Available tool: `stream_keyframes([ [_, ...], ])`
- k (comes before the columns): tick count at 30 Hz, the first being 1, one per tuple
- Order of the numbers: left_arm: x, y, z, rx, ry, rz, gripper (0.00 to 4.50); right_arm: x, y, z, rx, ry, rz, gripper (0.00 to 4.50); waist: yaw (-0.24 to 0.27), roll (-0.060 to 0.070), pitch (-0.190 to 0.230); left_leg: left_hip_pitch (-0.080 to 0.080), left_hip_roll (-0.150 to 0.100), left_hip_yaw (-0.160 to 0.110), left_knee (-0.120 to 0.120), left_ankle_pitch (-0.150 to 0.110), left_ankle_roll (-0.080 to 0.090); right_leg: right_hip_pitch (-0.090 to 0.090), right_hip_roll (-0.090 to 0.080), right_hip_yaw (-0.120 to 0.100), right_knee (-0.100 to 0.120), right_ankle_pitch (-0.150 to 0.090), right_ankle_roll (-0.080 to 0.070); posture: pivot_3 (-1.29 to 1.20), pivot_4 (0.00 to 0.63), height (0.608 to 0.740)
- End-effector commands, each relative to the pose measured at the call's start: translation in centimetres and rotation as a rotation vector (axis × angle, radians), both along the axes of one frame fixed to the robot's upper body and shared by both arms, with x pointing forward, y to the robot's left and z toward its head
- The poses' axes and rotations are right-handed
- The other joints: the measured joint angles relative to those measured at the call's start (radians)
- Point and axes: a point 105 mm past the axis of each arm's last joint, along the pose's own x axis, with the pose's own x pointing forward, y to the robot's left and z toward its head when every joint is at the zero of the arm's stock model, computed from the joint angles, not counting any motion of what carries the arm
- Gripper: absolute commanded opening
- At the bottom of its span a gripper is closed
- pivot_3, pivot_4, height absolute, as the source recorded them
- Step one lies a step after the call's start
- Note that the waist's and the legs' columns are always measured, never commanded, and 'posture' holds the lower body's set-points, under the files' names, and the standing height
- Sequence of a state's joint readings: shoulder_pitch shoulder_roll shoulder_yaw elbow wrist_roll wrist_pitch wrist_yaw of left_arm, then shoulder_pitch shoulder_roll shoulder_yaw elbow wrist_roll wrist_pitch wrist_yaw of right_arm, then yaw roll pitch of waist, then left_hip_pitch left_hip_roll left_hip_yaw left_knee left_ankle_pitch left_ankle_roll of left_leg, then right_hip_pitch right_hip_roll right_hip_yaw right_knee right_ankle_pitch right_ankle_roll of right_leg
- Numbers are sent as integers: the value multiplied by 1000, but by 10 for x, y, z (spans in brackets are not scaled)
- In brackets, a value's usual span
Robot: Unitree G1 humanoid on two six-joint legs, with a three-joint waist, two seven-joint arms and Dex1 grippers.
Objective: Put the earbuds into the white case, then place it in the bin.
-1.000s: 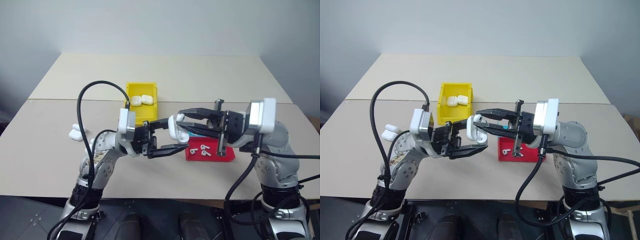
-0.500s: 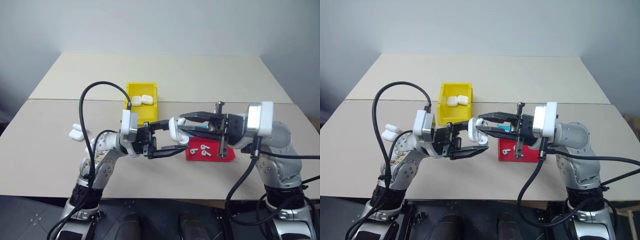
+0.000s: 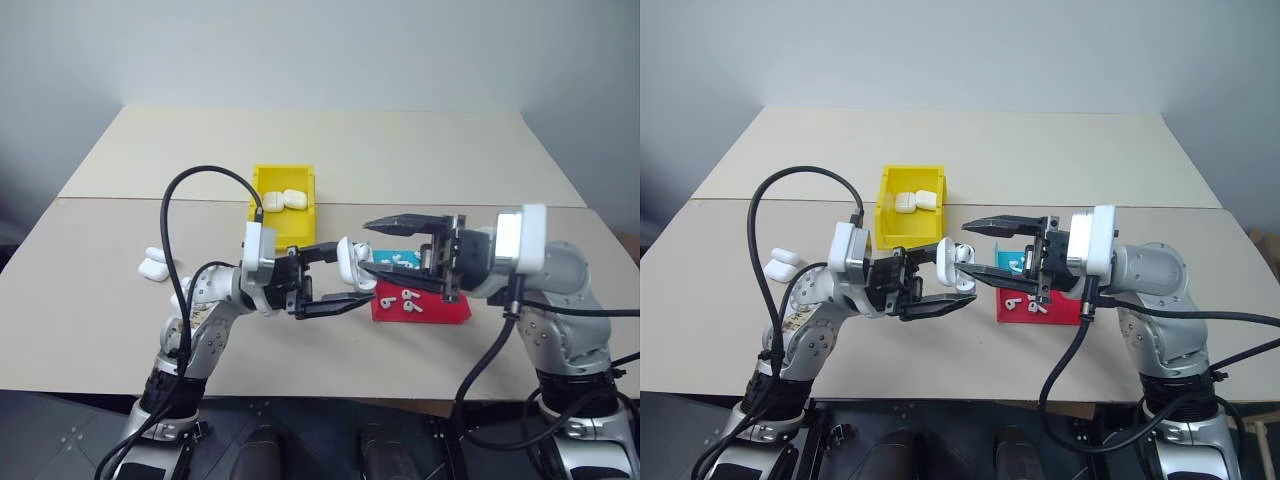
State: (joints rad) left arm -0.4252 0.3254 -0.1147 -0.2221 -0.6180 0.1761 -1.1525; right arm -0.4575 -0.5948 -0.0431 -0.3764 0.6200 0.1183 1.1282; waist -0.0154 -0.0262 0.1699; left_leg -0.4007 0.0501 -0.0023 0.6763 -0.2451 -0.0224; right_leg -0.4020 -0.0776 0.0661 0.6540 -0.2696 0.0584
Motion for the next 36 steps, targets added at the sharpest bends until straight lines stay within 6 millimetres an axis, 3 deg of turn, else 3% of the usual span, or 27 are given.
stream_keyframes([
  [1, -4, 9, 0, 16, -65, 18, 2790, 2, -14, 28, -4, -3, -62, 2551, -2, 0, 0, 0, 0, 0, 0, 0, 0, 0, 0, 0, 0, 0, 0, 0, 150, 740],
  [2, -5, 11, -2, 24, -67, 21, 2790, 3, -17, 32, -7, 6, -80, 2551, -4, 0, 0, 0, 0, 0, 0, 0, 0, 0, 0, 0, 0, 0, 0, 0, 150, 740],
  [5, -8, 20, -11, 67, -68, 32, 2790, 33, -34, 33, -223, 114, -243, 2551, -4, 1, 1, 1, 0, 1, -1, 0, 0, 0, 0, 1, 0, 0, 0, 0, 150, 740],
  [11, -11, 36, -32, 146, -61, 59, 2790, 88, -63, 7, -692, 232, -451, 2551, -9, 1, 1, 1, 1, 2, -2, 0, 0, -1, 0, 1, -2, 0, -1, 0, 150, 740],
  [20, -12, 37, -33, 131, -53, 98, 2790, 147, -52, -28, -1067, 207, -515, 2551, -15, 2, 1, -4, 1, 2, -2, 0, 0, -5, 0, 0, -4, 1, -1, 0, 150, 740],
  [26, -13, 35, -32, 123, -50, 107, 2790, 166, -43, -44, -1187, 184, -515, 2551, -13, 3, 2, -5, 1, 2, -2, 0, 0, -5, -1, 0, -5, 1, -1, 0, 150, 740],
  [36, -17, 34, -34, 114, -44, 136, 2790, 170, -37, -65, -1235, 213, -465, 2551, -22, 4, 2, -4, 1, 2, -2, 0, 0, -5, 0, 0, -4, 1, -1, 0, 150, 740],
])
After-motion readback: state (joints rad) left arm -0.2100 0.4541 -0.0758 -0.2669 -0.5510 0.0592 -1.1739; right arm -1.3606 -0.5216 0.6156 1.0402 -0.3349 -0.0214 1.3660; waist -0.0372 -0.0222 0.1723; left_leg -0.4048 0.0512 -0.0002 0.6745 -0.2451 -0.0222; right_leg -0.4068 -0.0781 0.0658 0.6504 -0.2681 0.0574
